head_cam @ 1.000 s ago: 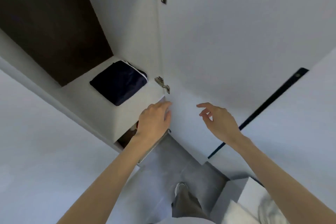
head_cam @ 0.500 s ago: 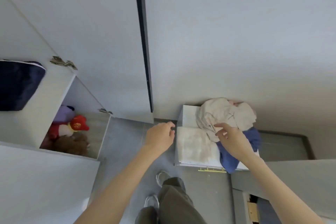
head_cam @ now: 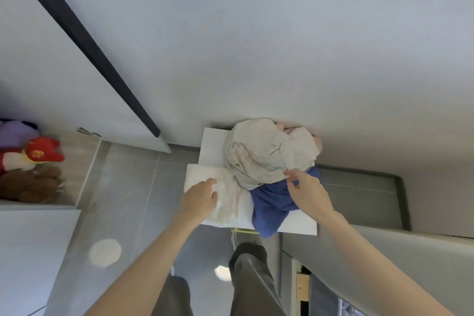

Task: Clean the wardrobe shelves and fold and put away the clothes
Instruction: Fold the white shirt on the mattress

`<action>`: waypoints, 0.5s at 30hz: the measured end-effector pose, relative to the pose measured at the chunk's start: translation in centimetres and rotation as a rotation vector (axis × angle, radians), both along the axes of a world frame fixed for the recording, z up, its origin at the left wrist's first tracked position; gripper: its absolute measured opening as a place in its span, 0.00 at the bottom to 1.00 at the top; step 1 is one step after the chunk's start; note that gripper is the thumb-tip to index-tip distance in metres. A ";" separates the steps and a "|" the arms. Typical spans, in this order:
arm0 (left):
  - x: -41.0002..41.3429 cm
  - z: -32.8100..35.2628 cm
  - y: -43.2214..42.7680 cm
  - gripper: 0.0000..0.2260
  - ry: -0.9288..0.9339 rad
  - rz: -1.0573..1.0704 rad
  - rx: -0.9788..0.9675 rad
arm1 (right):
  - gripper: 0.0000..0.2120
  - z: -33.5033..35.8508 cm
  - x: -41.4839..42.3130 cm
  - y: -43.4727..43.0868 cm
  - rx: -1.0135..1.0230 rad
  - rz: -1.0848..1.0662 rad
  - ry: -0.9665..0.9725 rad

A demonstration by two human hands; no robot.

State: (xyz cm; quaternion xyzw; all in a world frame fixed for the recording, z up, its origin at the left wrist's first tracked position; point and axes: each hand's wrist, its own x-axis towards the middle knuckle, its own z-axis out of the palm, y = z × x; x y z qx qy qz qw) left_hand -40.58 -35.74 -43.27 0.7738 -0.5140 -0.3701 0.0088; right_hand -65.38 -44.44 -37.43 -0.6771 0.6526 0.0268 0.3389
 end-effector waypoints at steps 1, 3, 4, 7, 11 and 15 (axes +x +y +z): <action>-0.8 -1.5 -0.3 0.19 -0.001 0.022 0.036 | 0.16 -1.0 -0.4 -1.1 0.007 0.026 -0.006; -2.0 -4.3 -0.5 0.21 -0.006 0.051 0.119 | 0.16 -3.2 -0.9 -3.0 0.012 0.076 -0.013; -2.5 -5.7 -0.5 0.22 -0.003 0.057 0.165 | 0.17 -4.3 -1.1 -3.9 -0.003 0.108 -0.008; -3.7 -9.3 -0.3 0.25 -0.014 0.053 0.278 | 0.18 -7.8 -1.4 -6.5 -0.066 0.173 0.003; -4.6 -12.6 -0.7 0.26 -0.068 0.059 0.250 | 0.25 -12.3 -2.3 -9.5 -0.048 0.095 -0.011; -5.4 -14.4 -0.8 0.26 -0.134 0.073 0.148 | 0.33 -15.7 -2.0 -11.7 0.024 -0.092 -0.072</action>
